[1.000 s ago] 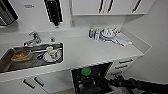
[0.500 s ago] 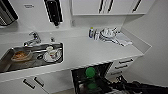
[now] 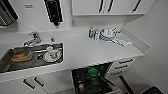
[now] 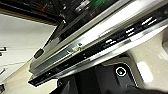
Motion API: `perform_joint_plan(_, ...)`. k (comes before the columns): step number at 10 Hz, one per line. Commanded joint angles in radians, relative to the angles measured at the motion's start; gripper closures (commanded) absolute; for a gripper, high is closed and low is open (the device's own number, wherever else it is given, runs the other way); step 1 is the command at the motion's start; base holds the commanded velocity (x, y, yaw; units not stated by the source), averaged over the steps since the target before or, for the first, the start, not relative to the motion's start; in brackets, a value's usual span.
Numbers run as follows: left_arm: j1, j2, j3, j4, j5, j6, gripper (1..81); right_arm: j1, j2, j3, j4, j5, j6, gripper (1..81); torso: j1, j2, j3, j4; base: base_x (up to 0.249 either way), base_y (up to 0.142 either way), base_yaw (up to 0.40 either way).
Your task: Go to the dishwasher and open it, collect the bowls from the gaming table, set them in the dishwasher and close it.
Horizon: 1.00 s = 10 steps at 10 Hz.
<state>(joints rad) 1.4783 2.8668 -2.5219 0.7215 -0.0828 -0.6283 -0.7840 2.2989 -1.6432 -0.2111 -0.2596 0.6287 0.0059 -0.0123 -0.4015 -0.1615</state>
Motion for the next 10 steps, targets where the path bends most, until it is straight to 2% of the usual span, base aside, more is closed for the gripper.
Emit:
perform_joint_plan(1,0.004,-0.012,-0.006,-0.025,-0.002,-0.002,1.0,-0.088,-0.103,0.053,-0.008,0.032,-0.026,1.0,0.000,0.000,0.000,0.000,0.000,0.000,0.000)
perform_joint_plan(3,0.004,-0.015,-0.008,-0.030,-0.008,-0.001,1.0,-0.192,-0.115,0.030,-0.033,0.115,-0.053,1.0,0.000,0.000,0.000,0.000,0.000,0.000,0.000)
perform_joint_plan(5,0.004,-0.018,-0.008,-0.030,-0.009,-0.002,1.0,-0.310,-0.091,-0.013,-0.093,0.203,-0.057,1.0,0.000,0.000,0.000,0.000,0.000,0.000,0.000)
perform_joint_plan(6,0.004,-0.021,-0.008,-0.036,-0.017,-0.002,1.0,-0.356,-0.071,-0.038,-0.106,0.227,-0.057,1.0,0.000,0.000,0.000,0.000,0.000,0.000,0.000)
perform_joint_plan(7,0.004,-0.023,-0.014,-0.059,-0.040,-0.002,1.0,-0.393,-0.043,-0.068,-0.125,0.229,-0.057,1.0,0.000,0.000,0.000,0.000,0.000,0.000,0.000)
perform_joint_plan(8,0.004,-0.023,-0.028,-0.065,-0.049,-0.002,1.0,-0.435,-0.010,-0.105,-0.134,0.230,-0.057,1.0,0.000,0.000,0.000,0.000,0.000,0.000,0.000)
perform_joint_plan(10,0.004,-0.024,-0.035,-0.065,-0.060,-0.002,1.0,-0.490,0.055,-0.196,-0.156,0.278,-0.057,1.0,0.000,0.000,0.000,0.000,0.000,0.000,0.000)
